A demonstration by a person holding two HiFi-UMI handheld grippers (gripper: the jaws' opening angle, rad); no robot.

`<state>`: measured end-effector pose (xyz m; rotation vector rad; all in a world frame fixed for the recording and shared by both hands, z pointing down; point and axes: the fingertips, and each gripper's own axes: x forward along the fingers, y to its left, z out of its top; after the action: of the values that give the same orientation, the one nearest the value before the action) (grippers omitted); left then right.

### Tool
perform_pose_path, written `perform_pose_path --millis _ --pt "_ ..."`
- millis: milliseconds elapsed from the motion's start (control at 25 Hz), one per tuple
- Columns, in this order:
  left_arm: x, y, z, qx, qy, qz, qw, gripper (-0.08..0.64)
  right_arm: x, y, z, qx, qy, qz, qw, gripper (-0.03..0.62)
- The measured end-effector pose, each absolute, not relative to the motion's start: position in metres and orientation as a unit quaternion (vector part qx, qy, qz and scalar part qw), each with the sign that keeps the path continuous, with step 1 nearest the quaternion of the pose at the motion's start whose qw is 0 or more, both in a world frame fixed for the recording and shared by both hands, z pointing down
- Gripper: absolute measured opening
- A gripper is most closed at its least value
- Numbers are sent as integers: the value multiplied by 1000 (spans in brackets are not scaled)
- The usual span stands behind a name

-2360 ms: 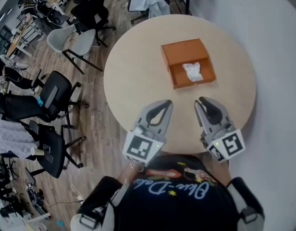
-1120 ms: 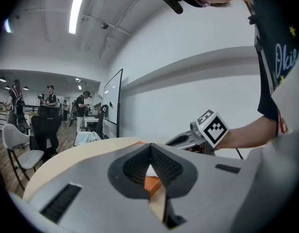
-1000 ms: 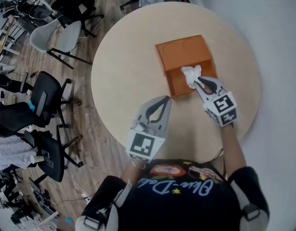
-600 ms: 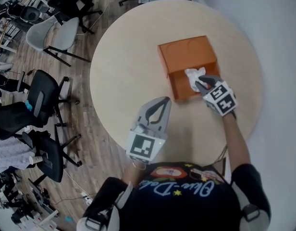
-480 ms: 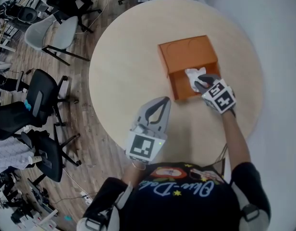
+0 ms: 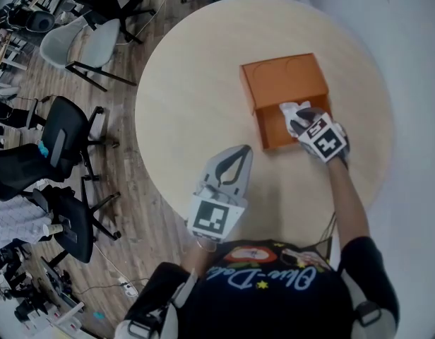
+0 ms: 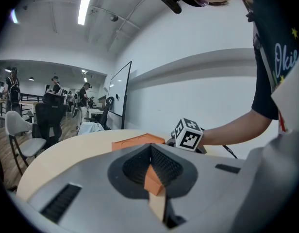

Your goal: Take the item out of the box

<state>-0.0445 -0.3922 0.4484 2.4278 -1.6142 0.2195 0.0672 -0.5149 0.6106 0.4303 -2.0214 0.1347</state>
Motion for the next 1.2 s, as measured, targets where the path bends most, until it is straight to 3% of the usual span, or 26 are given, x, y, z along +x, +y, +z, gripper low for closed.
perform_pose_path --millis 160,320,720,1200 --pt "-44 -389 448 825 -549 74 112 -15 62 -511 612 182 -842 66 503 75" --pt "-44 -386 445 822 -553 69 118 -15 63 -510 610 190 -840 54 505 11" --pt "-48 -379 436 818 -560 70 109 -15 70 -502 592 208 -846 34 490 2" --pt "-44 -372 418 816 -565 89 86 -15 75 -480 524 265 -888 25 376 2"
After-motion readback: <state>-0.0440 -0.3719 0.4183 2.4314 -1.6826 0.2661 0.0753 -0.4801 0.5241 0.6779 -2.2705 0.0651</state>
